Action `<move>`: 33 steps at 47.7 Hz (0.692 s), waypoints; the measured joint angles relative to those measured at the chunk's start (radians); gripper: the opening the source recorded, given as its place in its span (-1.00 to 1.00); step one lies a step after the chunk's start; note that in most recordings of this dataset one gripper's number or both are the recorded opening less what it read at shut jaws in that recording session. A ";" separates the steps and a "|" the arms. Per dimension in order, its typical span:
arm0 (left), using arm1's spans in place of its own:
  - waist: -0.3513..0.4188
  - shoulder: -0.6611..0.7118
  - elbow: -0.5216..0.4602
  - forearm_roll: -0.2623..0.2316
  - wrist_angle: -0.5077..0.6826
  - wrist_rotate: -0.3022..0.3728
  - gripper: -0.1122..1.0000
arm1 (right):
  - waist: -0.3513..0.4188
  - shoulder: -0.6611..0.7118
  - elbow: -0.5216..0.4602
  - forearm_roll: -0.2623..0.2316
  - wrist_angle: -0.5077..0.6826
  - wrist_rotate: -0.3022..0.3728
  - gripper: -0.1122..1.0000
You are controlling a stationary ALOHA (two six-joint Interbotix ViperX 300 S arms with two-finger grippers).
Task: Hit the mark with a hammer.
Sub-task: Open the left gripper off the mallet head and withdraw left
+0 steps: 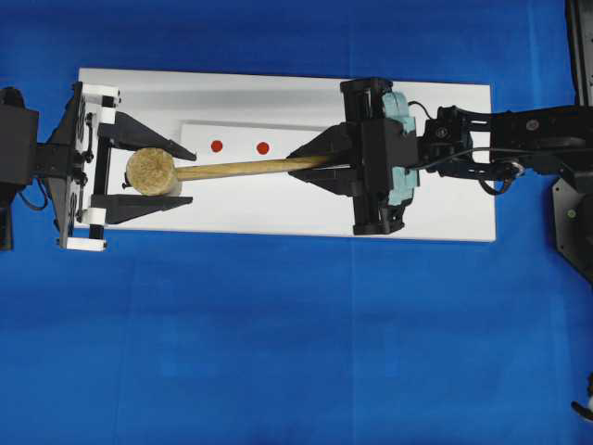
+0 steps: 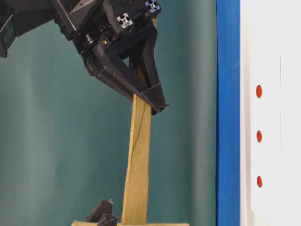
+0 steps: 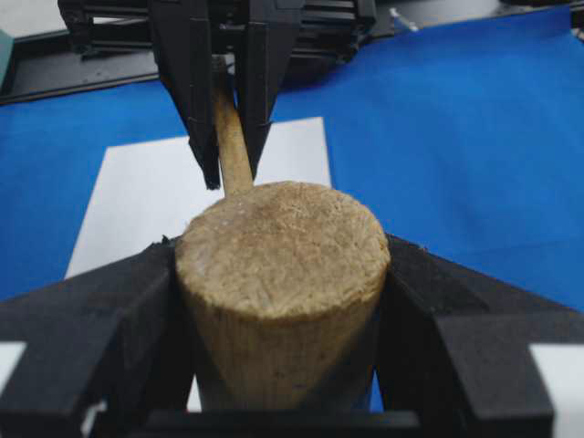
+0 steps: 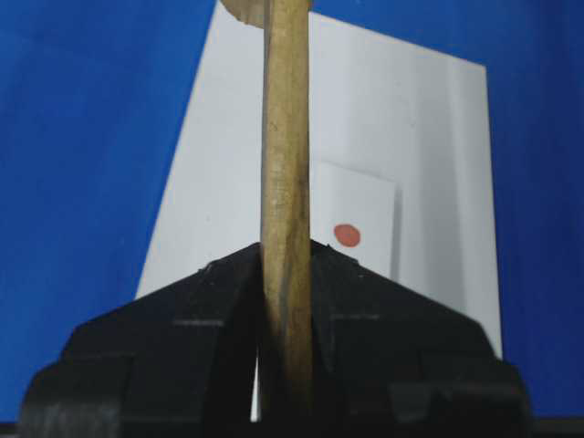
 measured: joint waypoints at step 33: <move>0.008 -0.101 0.052 -0.002 0.032 -0.008 0.75 | -0.005 -0.005 0.012 -0.002 0.037 0.074 -0.76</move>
